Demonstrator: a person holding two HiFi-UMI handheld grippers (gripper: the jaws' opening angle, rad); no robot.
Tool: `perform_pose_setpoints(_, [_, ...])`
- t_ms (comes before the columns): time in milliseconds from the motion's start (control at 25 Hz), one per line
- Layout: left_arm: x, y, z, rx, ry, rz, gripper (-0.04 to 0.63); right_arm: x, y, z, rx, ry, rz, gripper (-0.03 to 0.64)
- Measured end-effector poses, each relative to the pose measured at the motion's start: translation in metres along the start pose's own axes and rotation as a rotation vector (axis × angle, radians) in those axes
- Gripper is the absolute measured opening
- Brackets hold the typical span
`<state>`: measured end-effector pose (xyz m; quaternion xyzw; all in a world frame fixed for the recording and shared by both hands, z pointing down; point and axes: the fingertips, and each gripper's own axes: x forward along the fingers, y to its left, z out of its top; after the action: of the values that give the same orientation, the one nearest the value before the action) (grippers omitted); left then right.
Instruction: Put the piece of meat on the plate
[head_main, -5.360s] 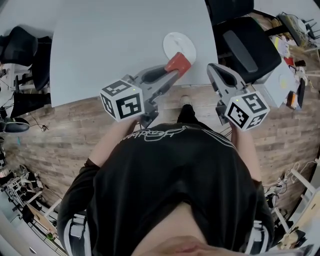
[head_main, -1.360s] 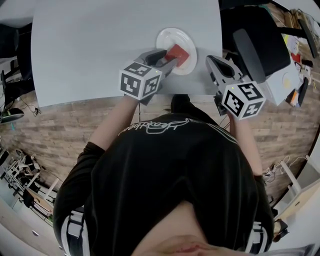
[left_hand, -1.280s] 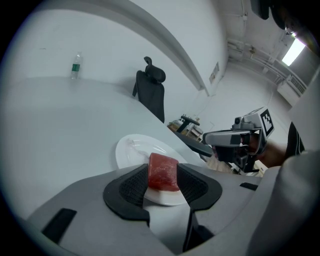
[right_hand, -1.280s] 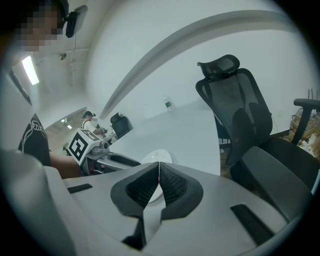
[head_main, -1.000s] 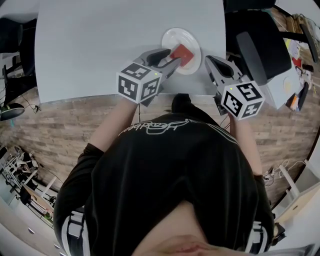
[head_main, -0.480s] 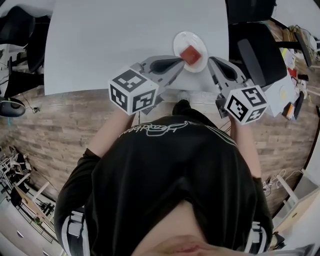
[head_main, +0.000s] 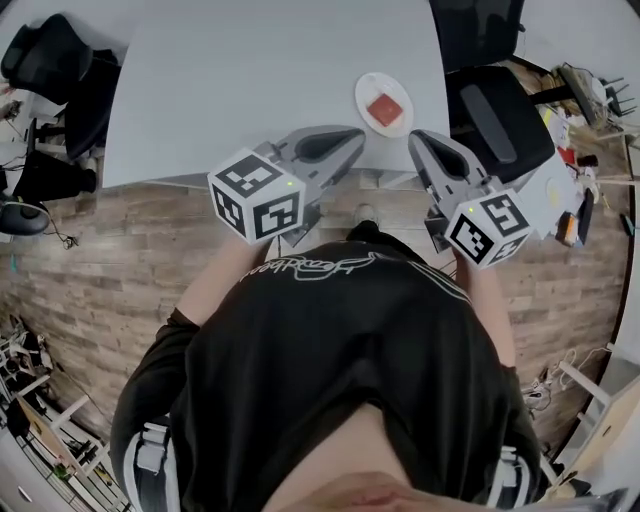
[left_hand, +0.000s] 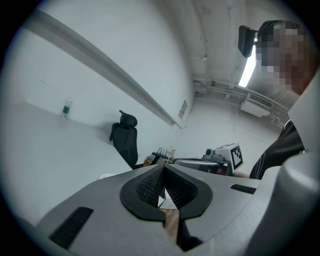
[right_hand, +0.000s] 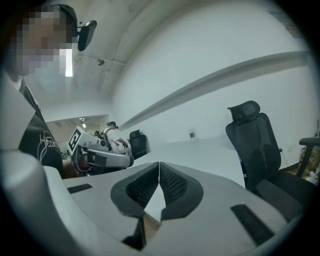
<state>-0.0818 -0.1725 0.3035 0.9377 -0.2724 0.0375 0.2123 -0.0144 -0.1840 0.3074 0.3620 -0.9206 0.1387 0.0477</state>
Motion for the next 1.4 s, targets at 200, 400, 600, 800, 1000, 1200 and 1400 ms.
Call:
perform_pose_setpoints(200, [-0.037, -0.032, -0.001, 0.043, -0.039, -0.011, 0.008, -0.024, 0.049, 0.004, -0.008, -0.037, 0.019, 0.009])
perform_pose_setpoints(400, [-0.062, -0.061, -0.003, 0.070, -0.057, -0.036, 0.008, -0.043, 0.087, 0.002, 0.015, -0.070, 0.033, 0.009])
perform_pose_setpoints(600, [-0.074, -0.086, -0.004, 0.080, -0.066, -0.048, 0.008, -0.065, 0.105, -0.002, 0.006, -0.061, 0.031, 0.009])
perform_pose_setpoints(800, [-0.077, -0.116, -0.005, 0.100, -0.071, -0.036, 0.009, -0.092, 0.111, -0.001, -0.003, -0.068, 0.038, 0.009])
perform_pose_setpoints(1000, [-0.083, -0.149, -0.017, 0.110, -0.058, 0.000, 0.008, -0.126, 0.124, -0.008, 0.010, -0.064, 0.050, 0.009])
perform_pose_setpoints(1200, [-0.075, -0.200, -0.044, 0.087, -0.044, 0.006, 0.008, -0.181, 0.132, -0.026, 0.026, -0.042, 0.058, 0.009])
perform_pose_setpoints(1400, [-0.071, -0.251, -0.074, 0.066, -0.043, 0.013, 0.008, -0.234, 0.142, -0.047, 0.036, -0.039, 0.066, 0.009])
